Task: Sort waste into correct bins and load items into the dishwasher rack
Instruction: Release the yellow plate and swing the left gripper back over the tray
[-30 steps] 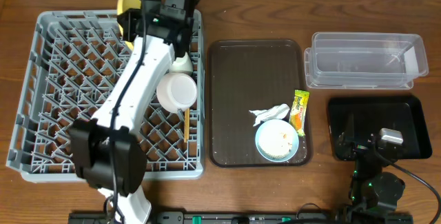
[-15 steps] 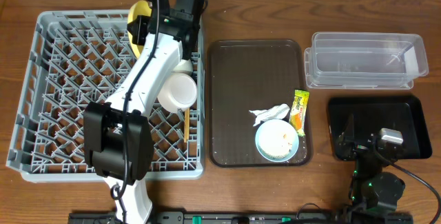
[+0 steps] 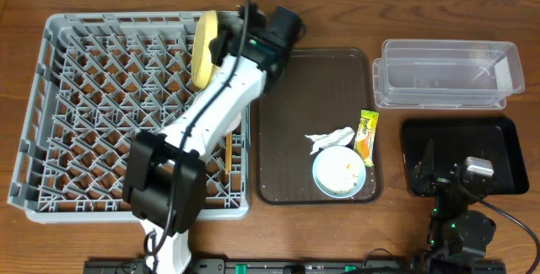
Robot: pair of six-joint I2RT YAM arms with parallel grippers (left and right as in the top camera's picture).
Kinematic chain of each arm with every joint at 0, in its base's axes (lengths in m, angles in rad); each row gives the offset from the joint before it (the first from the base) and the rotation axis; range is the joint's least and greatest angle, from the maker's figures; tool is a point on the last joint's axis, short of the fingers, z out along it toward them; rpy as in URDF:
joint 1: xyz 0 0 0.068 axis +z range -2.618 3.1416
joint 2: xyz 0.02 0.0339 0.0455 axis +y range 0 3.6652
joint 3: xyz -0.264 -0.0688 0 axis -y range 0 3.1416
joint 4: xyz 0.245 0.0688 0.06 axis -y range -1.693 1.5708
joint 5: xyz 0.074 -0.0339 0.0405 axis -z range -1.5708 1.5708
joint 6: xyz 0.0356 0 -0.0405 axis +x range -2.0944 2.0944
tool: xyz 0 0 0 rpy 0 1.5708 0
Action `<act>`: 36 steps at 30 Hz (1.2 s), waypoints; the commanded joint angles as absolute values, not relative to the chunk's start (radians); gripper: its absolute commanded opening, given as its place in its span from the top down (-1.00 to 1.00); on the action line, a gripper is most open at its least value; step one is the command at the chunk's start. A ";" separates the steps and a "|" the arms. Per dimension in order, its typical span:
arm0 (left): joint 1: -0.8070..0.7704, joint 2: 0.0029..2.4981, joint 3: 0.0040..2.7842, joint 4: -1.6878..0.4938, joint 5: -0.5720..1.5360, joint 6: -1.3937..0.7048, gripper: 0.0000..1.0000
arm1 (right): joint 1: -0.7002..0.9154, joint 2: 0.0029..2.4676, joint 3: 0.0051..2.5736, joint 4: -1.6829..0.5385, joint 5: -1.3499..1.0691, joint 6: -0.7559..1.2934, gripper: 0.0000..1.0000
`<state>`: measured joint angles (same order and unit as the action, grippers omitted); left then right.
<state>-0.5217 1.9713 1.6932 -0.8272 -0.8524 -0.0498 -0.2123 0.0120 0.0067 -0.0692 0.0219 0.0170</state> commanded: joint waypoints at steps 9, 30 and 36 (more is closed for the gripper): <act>-0.546 1.839 1.702 -0.874 -0.778 -0.189 -0.28 | -0.220 0.006 0.006 -0.073 0.025 0.010 -0.99; -0.664 1.536 1.460 -1.080 0.115 -0.376 0.14 | -0.220 0.006 0.006 -0.073 0.025 0.010 -0.99; -0.748 1.537 1.210 -0.830 0.116 -0.446 0.10 | -0.220 0.006 0.006 -0.073 0.025 0.010 -0.98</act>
<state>-0.7124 1.5333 1.2842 -0.8783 0.1036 -0.3962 -0.2123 0.0120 0.0067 -0.0696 0.0219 0.0170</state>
